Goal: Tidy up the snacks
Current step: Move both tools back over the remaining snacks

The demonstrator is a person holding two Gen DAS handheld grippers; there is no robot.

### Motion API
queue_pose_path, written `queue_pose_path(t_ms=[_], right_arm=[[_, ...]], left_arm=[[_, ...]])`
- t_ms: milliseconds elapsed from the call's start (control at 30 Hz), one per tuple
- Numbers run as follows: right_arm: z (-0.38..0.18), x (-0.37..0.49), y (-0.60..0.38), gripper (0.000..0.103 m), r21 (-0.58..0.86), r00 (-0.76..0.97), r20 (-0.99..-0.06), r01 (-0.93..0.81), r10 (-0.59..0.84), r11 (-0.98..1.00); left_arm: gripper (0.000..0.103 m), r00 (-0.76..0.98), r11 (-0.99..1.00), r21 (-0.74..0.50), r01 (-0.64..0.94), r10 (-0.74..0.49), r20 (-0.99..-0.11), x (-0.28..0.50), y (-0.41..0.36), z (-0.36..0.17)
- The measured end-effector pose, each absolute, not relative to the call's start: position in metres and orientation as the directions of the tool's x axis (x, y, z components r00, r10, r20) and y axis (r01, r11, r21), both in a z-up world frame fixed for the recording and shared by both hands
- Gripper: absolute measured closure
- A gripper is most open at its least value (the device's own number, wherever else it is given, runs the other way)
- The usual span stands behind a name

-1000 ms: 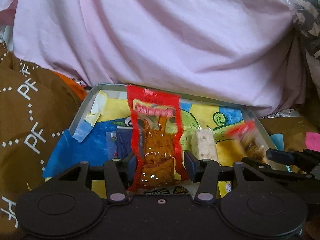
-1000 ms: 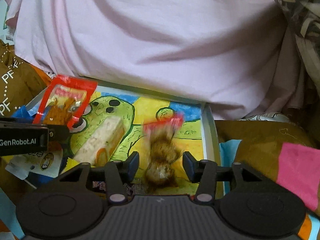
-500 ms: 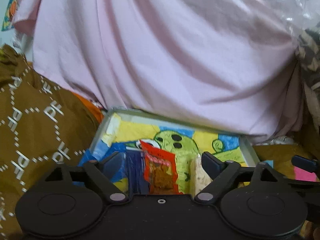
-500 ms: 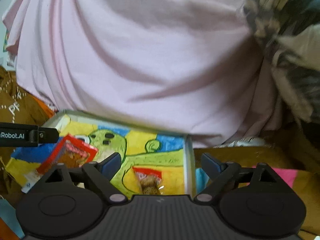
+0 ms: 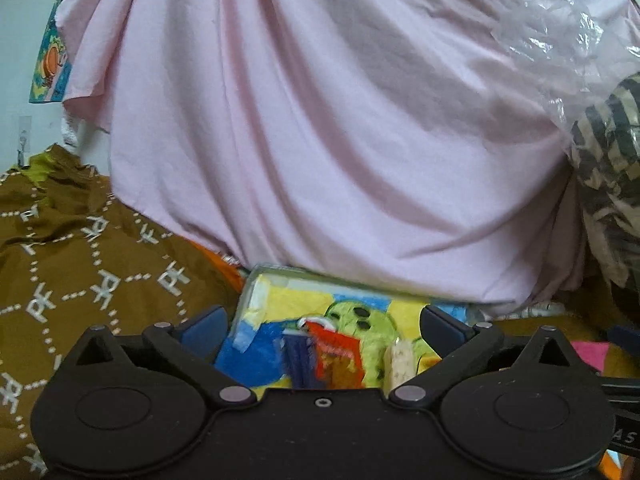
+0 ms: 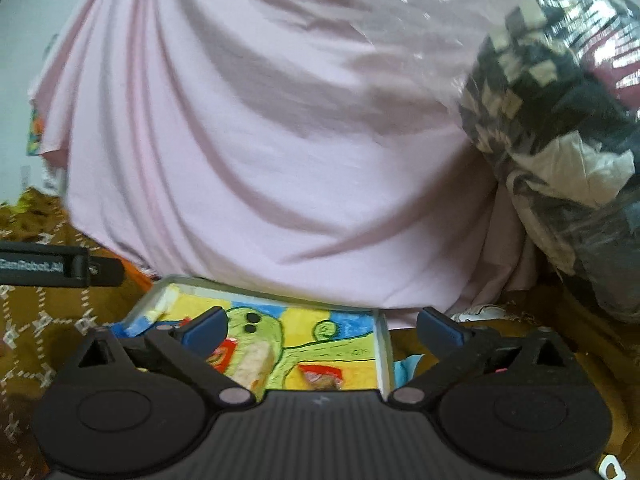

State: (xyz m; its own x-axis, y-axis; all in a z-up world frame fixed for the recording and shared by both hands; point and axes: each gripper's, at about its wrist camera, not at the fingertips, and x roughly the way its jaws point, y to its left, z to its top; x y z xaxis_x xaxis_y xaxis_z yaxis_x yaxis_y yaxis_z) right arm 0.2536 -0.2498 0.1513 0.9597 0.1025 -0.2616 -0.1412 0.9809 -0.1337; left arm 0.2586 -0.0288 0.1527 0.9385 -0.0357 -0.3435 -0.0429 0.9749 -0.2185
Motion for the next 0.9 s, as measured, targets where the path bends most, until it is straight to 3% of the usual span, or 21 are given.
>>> queue_pose_path(t_ms=[467, 900], right_arm=[[0.143, 0.173, -0.225, 0.000, -0.200, 0.911, -0.334, -0.320, 0.243, 0.926], [0.091, 0.121, -0.213, 0.000, -0.239, 0.807, -0.516, -0.458, 0.287, 0.856]], left_arm=[[0.001, 0.906, 0.985, -0.172, -0.010, -0.064, -0.419, 0.172, -0.005, 0.134], [0.001, 0.805, 0.991, -0.114, 0.070, -0.123, -0.580, 0.136, -0.011, 0.083]])
